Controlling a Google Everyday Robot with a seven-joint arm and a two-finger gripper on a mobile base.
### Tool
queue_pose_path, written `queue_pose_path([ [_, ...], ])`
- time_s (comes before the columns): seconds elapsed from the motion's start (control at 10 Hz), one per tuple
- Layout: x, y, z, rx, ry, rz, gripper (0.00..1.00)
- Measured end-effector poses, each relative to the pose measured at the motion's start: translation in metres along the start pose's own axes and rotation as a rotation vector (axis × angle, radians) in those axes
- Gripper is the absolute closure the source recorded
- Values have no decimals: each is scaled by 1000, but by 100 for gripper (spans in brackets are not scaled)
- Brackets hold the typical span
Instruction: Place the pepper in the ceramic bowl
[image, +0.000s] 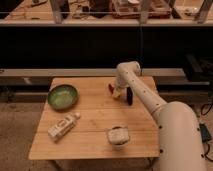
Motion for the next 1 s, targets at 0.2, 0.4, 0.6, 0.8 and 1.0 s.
queue_pose_path([
  [0.2, 10, -3, -1, 3, 12, -13, 48],
  [0.4, 22, -10, 0, 14, 29, -34, 48],
  [0.6, 32, -20, 6, 36, 51, -49, 48],
  [0.8, 51, -30, 7, 55, 95, -75, 48],
  [1.0, 66, -43, 7, 74, 129, -114, 48],
])
